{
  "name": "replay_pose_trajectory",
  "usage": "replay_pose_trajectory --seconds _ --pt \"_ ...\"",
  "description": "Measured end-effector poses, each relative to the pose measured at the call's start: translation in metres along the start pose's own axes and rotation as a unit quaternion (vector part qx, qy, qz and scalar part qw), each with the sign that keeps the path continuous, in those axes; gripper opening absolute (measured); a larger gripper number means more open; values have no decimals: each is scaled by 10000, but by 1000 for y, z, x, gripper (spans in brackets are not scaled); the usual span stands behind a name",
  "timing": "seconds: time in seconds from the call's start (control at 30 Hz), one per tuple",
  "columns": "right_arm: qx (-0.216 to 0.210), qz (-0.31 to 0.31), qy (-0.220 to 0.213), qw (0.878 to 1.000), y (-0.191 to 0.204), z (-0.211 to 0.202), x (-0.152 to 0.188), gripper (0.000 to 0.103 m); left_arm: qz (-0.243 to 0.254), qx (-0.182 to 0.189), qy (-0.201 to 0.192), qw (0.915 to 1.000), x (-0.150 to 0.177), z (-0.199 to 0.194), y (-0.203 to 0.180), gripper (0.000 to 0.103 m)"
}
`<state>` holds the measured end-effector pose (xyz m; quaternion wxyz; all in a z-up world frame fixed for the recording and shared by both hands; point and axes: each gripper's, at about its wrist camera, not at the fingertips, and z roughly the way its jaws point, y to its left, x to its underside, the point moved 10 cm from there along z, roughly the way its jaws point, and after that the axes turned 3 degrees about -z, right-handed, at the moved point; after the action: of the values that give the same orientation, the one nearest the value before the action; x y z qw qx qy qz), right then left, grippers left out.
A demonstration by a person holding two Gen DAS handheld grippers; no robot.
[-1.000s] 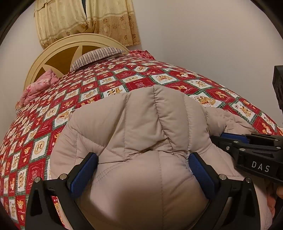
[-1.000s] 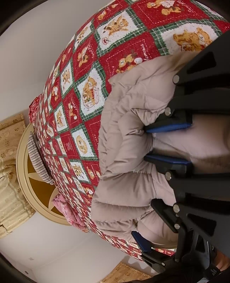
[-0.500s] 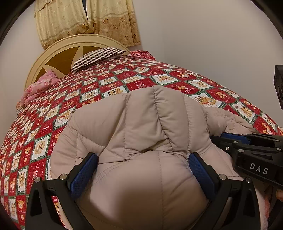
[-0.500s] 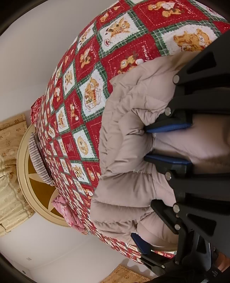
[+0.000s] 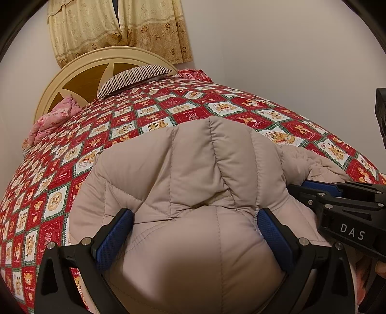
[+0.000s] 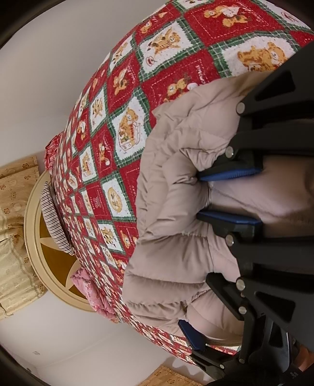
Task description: Fold large clothes
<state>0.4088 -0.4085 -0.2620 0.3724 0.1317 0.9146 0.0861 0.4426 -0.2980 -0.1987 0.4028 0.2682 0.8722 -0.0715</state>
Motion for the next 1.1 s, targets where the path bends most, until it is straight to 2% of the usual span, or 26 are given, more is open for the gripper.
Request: replay_pose_trajectory --seconds 0.17,0.2,0.27,0.33,0.37,0.4,0.43,0.5,0.53,0.6,0.67,0.73,0.83,0.93,0.97,1.0,1.03,1.07,1.1 --pt "-66 45 -1 10000 -1 0 -1 28 38 -50 12 10000 -3 -5 1 102" --pt "-84 56 10 9999 -1 0 0 28 27 13 45 10000 -3 -9 1 102" --pt "-211 40 79 9997 -1 -4 -2 31 -112 364 -23 9993 -2 -34 6 102" --pt "-407 -104 191 9989 -3 -15 -4 43 -243 666 -236 9972 4 -66 17 102" --pt "-399 -158 189 9989 -7 -25 -5 66 -295 744 -313 9963 11 -81 26 102" --pt "-302 -157 125 9993 -15 -39 -6 98 -327 850 -324 9953 19 -90 33 102" --pt "-241 -149 -96 9996 -24 -56 -9 103 -394 965 -300 9941 29 -97 41 102" --pt "-270 -242 -204 9991 -36 -74 -9 103 -653 1089 -146 9918 50 -99 56 102" --pt "-297 -198 -163 9992 -43 -77 -7 103 -880 1335 -27 9871 61 -96 62 102" --pt "-504 109 146 9986 -59 -73 4 103 -1163 1598 135 9802 73 -88 65 102" --pt "-600 177 332 9975 -65 -66 13 103 -1650 2089 194 9637 78 -82 64 102" --pt "-697 177 295 9970 -65 -64 15 103 -1985 2503 342 9470 80 -72 59 102" --pt "-1577 616 535 9841 -55 -51 25 103 -2077 2654 417 9406 76 -62 56 102" --pt "-2061 802 660 9730 -46 -40 31 102 -2163 2834 545 9327 73 -53 52 102" --pt "-2160 776 606 9714 -42 -39 31 98 -2190 2864 534 9312 70 -51 51 102" --pt "-2397 742 607 9661 -33 -38 31 88 -2156 2831 518 9331 69 -51 49 102" --pt "-2519 798 710 9618 -27 -35 33 86 -2109 2787 513 9355 68 -51 47 102" --pt "-2513 845 793 9610 -24 -32 36 81 -2055 2757 449 9380 64 -55 45 98" --pt "-2552 796 816 9602 -19 -33 36 76 -2019 2709 383 9404 61 -58 45 90"
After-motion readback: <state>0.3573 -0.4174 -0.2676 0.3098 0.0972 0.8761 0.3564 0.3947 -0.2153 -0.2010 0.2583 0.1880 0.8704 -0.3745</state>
